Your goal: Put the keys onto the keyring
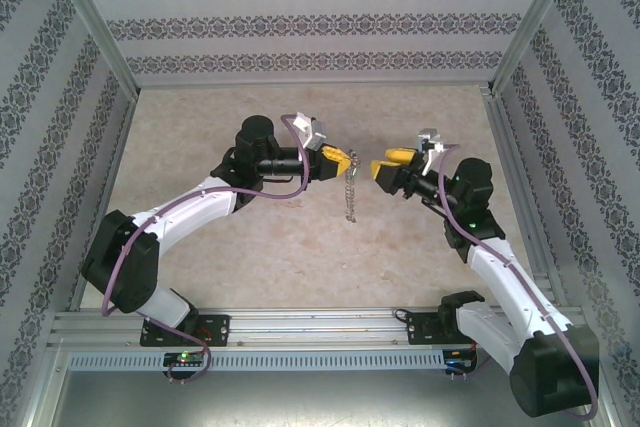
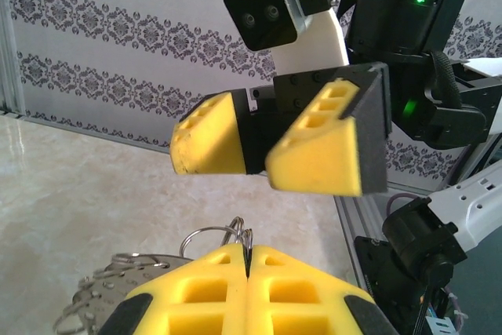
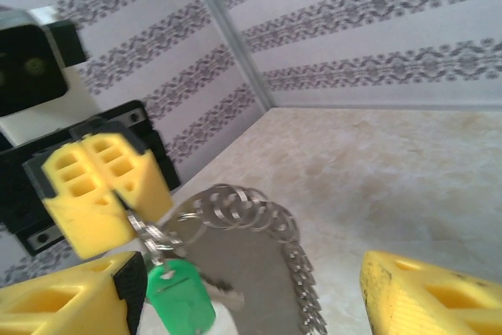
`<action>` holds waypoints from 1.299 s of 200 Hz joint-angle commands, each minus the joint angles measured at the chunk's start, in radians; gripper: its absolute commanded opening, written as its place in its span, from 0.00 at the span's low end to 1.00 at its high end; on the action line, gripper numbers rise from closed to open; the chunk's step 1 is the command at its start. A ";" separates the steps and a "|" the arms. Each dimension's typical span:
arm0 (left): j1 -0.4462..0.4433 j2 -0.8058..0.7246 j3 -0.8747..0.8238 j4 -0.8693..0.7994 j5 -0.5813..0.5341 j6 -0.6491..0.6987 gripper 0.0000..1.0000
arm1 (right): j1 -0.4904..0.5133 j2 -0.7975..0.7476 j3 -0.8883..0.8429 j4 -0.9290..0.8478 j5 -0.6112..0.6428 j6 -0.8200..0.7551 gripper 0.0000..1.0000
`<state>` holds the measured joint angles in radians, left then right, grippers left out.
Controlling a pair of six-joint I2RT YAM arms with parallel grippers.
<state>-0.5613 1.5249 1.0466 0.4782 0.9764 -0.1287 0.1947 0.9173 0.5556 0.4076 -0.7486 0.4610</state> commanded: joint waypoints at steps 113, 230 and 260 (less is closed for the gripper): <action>0.001 -0.055 -0.003 0.058 0.064 -0.045 0.00 | 0.070 0.063 0.000 0.099 0.004 -0.036 0.01; 0.002 -0.051 -0.003 0.064 0.153 -0.066 0.00 | 0.093 0.070 -0.005 0.094 -0.006 -0.039 0.43; 0.003 -0.033 -0.009 0.090 0.176 -0.094 0.00 | 0.112 0.117 0.039 0.100 -0.017 -0.046 0.42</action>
<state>-0.5610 1.4940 1.0397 0.4866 1.0969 -0.1898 0.2932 1.0115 0.5400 0.4755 -0.7418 0.4385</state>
